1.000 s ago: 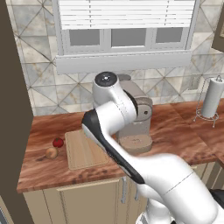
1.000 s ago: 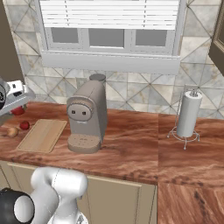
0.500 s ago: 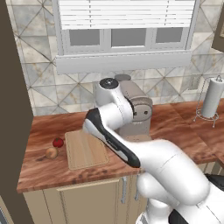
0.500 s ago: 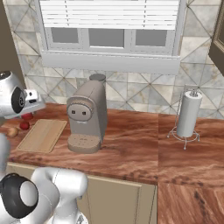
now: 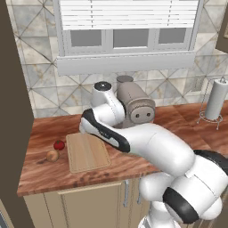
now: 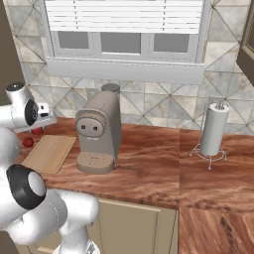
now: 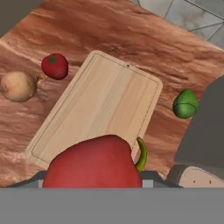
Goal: Place the avocado, onion, tomato, and bell pepper on the cutting board.
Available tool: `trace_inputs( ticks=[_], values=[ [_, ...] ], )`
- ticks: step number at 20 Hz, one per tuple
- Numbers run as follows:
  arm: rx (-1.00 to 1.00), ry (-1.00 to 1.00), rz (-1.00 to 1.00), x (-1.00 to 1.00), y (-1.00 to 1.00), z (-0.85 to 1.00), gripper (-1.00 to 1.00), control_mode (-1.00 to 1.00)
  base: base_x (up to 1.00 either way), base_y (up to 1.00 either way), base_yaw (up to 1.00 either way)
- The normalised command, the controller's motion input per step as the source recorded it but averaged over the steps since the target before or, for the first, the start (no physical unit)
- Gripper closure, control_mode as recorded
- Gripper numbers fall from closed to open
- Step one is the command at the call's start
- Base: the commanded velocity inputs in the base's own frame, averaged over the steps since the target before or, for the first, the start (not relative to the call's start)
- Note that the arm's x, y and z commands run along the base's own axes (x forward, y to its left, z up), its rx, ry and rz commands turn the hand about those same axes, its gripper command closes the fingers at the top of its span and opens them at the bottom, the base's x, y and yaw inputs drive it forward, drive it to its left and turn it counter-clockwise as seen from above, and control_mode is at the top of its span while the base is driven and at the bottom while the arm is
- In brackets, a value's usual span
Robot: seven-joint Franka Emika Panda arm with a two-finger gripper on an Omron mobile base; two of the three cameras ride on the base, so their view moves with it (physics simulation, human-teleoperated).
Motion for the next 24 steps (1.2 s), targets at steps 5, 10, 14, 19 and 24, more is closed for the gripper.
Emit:
trace_inputs(
  ticks=[5, 10, 14, 19, 24],
  values=[
    [0.0, 0.16, -0.01, 0.45, 0.04, -0.31, 1.0, -1.0, 0.0, 0.0, 0.0],
    [0.0, 0.1, -0.03, 0.37, 0.05, -0.3, 1.0, -1.0, 0.0, 0.0, 0.0],
    [-0.03, 0.03, -0.03, 0.13, 0.1, -0.39, 1.0, -1.0, 0.0, 0.0, 0.0],
    [-0.07, 0.03, -0.05, 0.03, 0.1, -0.52, 1.0, -1.0, 0.0, 0.0, 0.0],
    [-0.01, 0.03, -0.04, 0.19, 0.18, -0.35, 1.0, -1.0, 0.0, 0.0, 0.0]
  ],
)
